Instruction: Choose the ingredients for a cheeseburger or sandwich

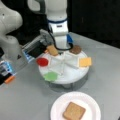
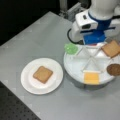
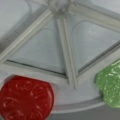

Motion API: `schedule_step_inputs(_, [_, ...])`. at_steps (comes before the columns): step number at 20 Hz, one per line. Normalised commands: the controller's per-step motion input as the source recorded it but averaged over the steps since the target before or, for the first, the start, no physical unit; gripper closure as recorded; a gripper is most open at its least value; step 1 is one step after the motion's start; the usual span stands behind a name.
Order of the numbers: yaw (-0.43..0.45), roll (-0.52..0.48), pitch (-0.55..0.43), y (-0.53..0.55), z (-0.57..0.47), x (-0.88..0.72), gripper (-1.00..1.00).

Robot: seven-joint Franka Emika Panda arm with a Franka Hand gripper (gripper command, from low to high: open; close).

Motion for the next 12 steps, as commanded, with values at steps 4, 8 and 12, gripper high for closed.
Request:
schedule_step_inputs(4, [-0.775, 0.158, -0.041, -0.36, 0.08, -0.04, -1.00])
schedule_step_inputs(8, [-0.786, 0.082, -0.137, -0.45, 0.10, -0.12, -1.00])
schedule_step_inputs(12, [-0.622, 0.023, -0.098, -0.28, 0.02, -0.14, -1.00])
